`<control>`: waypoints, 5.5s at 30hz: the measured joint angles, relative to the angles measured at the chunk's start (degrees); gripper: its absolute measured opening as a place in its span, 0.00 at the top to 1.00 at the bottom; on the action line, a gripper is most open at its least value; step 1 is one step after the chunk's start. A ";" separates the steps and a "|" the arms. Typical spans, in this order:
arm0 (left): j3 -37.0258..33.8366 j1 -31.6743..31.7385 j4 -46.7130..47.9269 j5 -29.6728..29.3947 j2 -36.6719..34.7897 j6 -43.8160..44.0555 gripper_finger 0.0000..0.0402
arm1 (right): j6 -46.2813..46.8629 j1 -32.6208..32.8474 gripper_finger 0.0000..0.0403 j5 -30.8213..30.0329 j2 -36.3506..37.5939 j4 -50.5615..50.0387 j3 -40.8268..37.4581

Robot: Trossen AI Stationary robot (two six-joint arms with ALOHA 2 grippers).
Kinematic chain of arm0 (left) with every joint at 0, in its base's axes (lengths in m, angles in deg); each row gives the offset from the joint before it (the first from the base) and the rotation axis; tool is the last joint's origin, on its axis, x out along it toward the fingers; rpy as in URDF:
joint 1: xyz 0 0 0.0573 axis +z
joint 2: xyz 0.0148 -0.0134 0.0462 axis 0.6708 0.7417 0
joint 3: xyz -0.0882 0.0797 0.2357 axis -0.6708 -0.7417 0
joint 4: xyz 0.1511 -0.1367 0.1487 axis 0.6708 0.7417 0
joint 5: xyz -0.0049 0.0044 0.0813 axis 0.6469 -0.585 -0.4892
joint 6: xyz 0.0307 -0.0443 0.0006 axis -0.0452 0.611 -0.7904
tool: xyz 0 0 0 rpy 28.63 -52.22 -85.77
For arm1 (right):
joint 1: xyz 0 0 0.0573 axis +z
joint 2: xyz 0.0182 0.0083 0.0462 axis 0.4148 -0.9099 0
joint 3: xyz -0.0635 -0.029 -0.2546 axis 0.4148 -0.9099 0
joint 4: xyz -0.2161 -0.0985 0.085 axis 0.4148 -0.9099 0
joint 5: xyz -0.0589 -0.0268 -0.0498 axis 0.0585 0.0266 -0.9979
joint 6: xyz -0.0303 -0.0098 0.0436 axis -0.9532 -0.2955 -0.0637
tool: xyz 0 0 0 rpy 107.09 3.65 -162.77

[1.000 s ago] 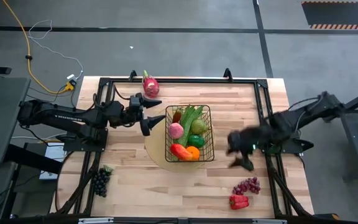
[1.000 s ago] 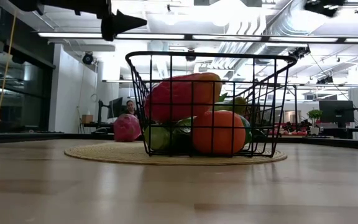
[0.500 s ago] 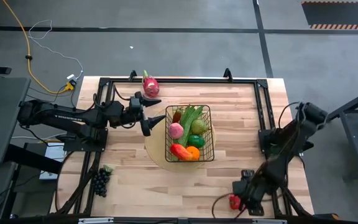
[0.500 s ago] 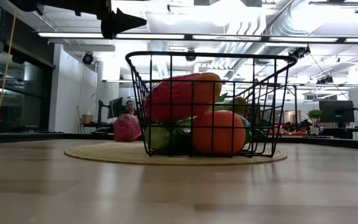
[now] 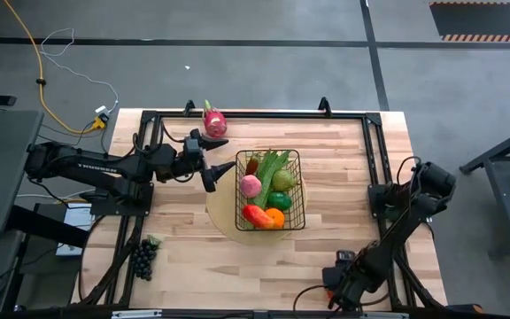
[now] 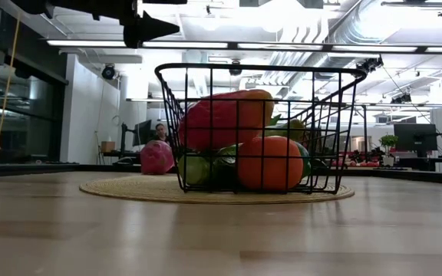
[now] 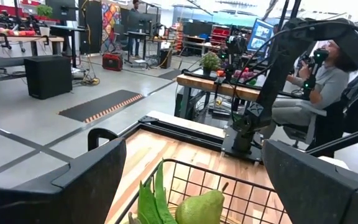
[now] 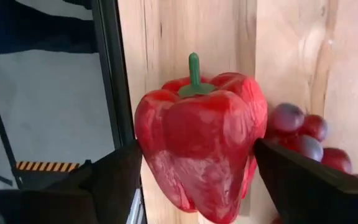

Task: Build produce basket
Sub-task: Put the red bell pepper into the wire basket, then put the dragonfruit into the wire basket

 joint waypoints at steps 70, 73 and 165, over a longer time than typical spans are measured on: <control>0.15 -0.07 0.56 6.08 -12.35 13.46 0.09 | -37.74 -50.28 0.49 -8.68 38.31 54.43 -25.87; 0.15 -0.07 1.46 5.38 -12.33 13.01 0.09 | -39.30 -50.29 0.48 -8.76 37.92 49.75 -25.87; 27.36 35.04 46.45 -10.32 43.91 42.16 0.09 | -42.00 -50.31 0.22 -27.70 43.82 34.27 -16.15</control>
